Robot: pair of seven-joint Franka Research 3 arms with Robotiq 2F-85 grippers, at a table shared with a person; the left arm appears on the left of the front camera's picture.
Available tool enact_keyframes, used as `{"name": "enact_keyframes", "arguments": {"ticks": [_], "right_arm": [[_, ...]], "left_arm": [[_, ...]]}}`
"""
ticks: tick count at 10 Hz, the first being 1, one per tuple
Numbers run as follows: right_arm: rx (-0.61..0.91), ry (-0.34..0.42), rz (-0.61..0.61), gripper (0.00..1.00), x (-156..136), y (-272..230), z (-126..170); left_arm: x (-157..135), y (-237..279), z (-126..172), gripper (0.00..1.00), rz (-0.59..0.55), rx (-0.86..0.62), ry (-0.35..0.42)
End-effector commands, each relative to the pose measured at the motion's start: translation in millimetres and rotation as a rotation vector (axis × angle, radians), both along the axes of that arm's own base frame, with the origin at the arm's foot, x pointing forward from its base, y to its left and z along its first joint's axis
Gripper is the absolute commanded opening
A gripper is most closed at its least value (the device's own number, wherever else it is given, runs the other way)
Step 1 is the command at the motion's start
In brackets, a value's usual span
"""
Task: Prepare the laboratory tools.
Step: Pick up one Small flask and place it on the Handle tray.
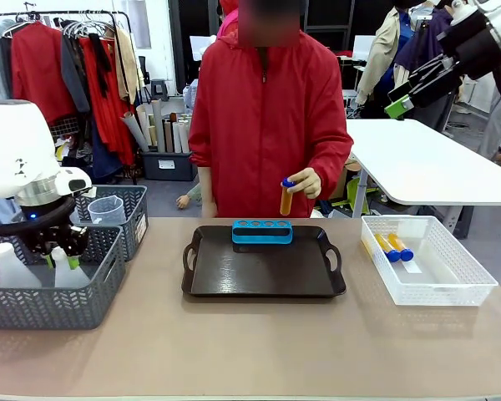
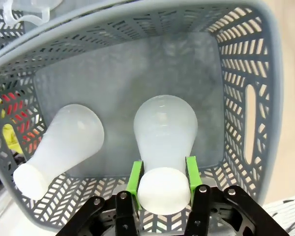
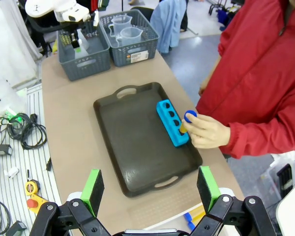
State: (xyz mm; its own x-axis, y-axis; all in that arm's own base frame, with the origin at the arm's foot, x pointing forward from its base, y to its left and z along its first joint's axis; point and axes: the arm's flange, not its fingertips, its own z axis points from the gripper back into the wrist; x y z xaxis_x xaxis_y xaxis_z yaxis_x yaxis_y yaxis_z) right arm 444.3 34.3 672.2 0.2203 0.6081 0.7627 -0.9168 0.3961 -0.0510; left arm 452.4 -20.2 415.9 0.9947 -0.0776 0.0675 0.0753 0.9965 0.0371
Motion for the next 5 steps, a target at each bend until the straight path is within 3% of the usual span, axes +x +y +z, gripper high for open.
{"name": "enact_keyframes", "arguments": {"ticks": [1,5], "right_arm": [[0.009,0.0,0.003,1.0,-0.2,1.4,0.6],[0.009,0.0,0.003,1.0,-0.2,1.4,0.6]], "left_arm": [[-1.0,-1.9,29.6,0.0,-0.029,-0.022,-0.041],[-0.1,-22.6,150.1,0.0,-0.099,-0.003,-0.112]]}}
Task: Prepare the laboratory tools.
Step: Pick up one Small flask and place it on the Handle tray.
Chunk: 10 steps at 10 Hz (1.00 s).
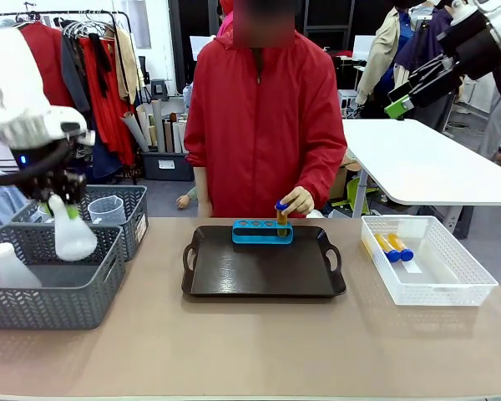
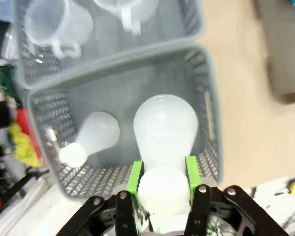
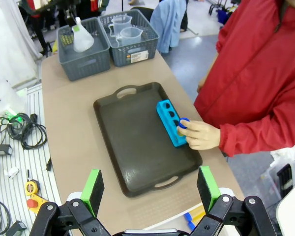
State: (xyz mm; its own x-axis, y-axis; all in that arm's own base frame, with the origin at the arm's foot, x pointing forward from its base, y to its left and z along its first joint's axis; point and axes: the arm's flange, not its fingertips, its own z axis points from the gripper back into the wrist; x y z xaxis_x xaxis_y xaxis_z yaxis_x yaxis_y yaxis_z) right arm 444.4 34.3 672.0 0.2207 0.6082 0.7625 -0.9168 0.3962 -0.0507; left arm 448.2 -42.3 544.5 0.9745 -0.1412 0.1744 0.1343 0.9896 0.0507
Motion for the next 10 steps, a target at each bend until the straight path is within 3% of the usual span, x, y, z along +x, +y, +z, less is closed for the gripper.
{"name": "enact_keyframes", "arguments": {"ticks": [1,4,6,8,10], "right_arm": [[0.009,0.0,0.003,1.0,-0.3,1.4,0.8],[0.009,0.0,0.003,1.0,-0.3,1.4,0.8],[0.009,0.0,0.003,1.0,-0.3,1.4,0.8],[0.009,0.0,0.003,1.0,-0.3,1.4,0.8],[0.009,0.0,0.003,1.0,-0.3,1.4,0.8]], "left_arm": [[2.6,-7.7,54.7,0.0,-0.075,0.003,-0.051],[-8.2,-34.6,145.9,0.0,-0.214,0.001,-0.156],[-12.3,-51.4,190.1,0.0,-0.271,0.004,-0.165],[-21.6,-65.4,221.2,0.0,-0.344,0.002,-0.172],[-23.6,-70.7,224.2,0.0,-0.375,-0.006,-0.174]]}}
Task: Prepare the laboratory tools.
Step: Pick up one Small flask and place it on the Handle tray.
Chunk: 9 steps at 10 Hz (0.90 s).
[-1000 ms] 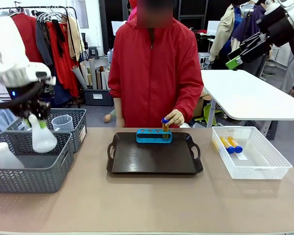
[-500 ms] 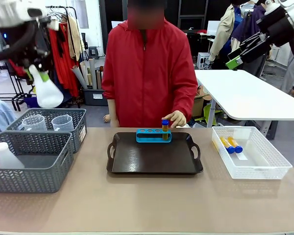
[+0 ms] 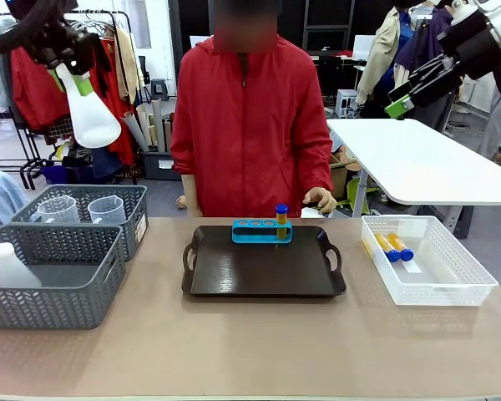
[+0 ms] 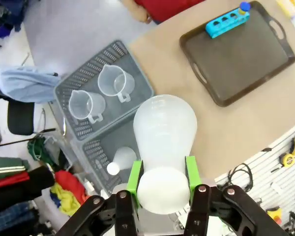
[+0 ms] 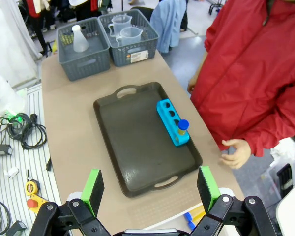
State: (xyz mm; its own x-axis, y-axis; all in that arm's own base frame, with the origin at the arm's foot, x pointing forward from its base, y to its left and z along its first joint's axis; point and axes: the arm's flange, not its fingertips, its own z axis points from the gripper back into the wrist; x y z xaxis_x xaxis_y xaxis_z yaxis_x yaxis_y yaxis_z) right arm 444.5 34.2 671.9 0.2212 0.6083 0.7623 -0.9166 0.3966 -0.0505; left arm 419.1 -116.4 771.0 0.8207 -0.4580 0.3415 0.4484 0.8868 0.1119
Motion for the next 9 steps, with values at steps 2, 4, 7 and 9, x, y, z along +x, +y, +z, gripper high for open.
{"name": "enact_keyframes", "arguments": {"ticks": [2,4,7,9], "right_arm": [[0.009,-0.001,0.004,1.0,-0.5,1.5,0.9],[0.009,-0.001,0.004,1.0,-0.5,1.5,0.9],[0.009,-0.001,0.004,1.0,-0.5,1.5,0.9],[0.009,-0.001,0.004,1.0,-0.5,1.5,0.9]], "left_arm": [[0.6,3.4,-4.8,0.0,0.019,0.001,-0.001],[0.6,3.4,-4.8,0.0,0.019,0.001,-0.001],[-19.1,-49.7,-14.0,0.0,-0.09,-0.02,0.039],[-29.8,-96.9,-30.0,0.0,-0.216,-0.01,0.08]]}}
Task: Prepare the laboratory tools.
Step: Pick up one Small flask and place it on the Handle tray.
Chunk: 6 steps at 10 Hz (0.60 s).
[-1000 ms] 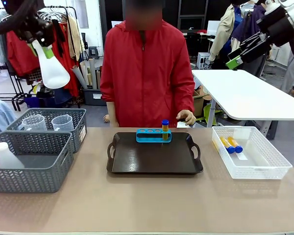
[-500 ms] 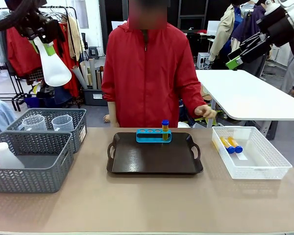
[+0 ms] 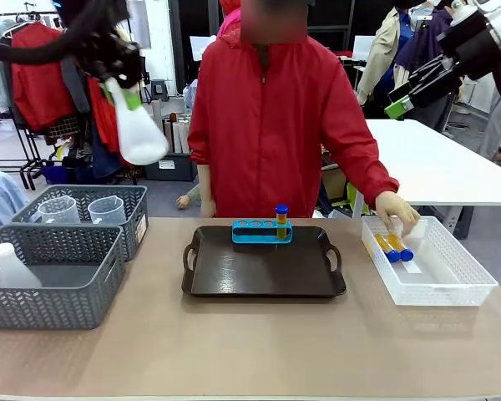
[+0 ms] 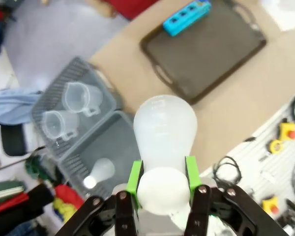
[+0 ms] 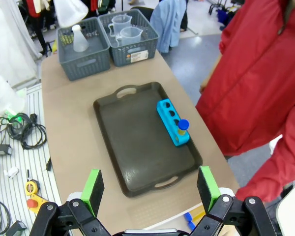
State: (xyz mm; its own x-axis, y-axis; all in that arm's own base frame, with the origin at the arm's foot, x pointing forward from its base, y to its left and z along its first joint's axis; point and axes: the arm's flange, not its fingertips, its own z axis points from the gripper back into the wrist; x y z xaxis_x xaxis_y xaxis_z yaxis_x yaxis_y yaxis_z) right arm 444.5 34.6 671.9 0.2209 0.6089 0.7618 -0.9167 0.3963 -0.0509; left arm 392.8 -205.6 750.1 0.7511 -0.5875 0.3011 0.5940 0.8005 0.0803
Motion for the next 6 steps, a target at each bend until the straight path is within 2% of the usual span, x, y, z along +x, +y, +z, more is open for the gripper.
{"name": "enact_keyframes", "arguments": {"ticks": [1,3,6], "right_arm": [[0.01,-0.001,0.003,1.0,-0.4,1.1,0.9],[0.01,-0.001,0.003,1.0,-0.4,1.1,0.9],[0.01,-0.001,0.003,1.0,-0.4,1.1,0.9]], "left_arm": [[-11.0,-33.7,-23.3,0.0,-0.097,0.01,0.035],[-17.0,-77.5,-52.0,0.0,-0.173,0.006,0.041],[-0.2,-143.5,-89.8,0.0,-0.348,0.048,-0.036]]}}
